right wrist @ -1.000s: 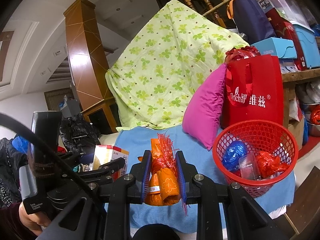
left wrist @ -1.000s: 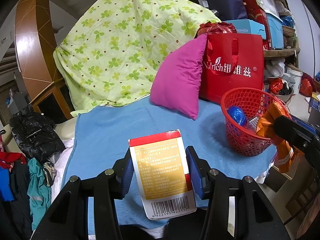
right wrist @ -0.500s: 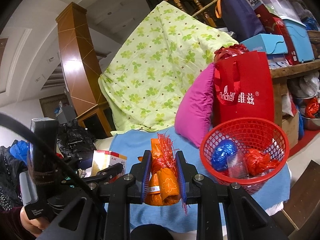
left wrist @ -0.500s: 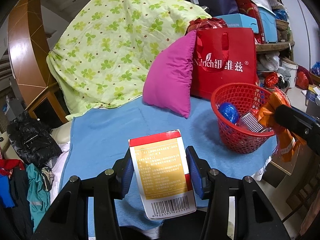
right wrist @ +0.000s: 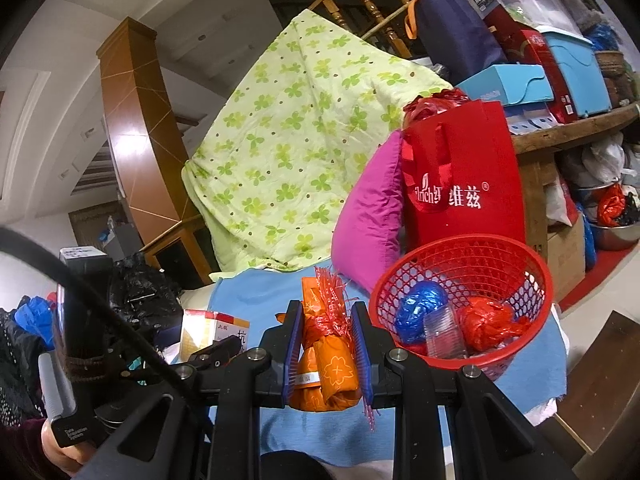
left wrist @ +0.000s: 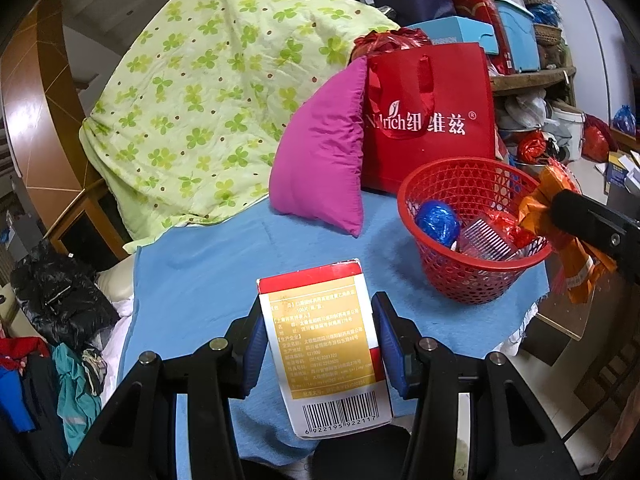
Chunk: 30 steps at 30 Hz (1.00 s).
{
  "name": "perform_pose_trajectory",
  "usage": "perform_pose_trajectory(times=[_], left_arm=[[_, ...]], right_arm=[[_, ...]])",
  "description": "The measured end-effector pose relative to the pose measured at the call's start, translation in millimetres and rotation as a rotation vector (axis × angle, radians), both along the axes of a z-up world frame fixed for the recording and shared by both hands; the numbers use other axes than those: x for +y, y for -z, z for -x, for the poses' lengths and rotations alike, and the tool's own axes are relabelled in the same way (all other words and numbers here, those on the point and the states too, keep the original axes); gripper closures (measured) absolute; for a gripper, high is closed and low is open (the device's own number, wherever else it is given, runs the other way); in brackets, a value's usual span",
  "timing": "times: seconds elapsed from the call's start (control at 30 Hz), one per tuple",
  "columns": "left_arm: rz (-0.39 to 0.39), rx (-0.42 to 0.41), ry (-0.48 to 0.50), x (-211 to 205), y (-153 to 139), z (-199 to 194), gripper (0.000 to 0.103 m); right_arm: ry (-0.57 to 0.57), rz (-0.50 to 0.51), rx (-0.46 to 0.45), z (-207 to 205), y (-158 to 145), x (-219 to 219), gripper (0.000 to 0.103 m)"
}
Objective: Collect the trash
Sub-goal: 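Carry the orange packet over the red basket with the right tool while the left holds the box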
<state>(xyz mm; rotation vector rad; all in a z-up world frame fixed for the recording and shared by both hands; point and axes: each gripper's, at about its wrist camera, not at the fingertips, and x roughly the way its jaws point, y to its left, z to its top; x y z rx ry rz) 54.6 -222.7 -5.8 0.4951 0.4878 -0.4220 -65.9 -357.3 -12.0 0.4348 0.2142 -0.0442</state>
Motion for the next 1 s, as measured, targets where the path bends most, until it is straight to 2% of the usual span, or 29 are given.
perform_pose_trajectory(times=[0.77,1.0], left_arm=[[-0.1,0.008,0.102,-55.3,23.6,19.5,0.05],[-0.1,0.03,0.141,-73.0,30.4,24.2,0.05]], right_arm=[[0.112,-0.094,0.015,26.5,26.9,-60.7,0.077],[0.14,-0.108,0.024,32.9,32.8,-74.2,0.077]])
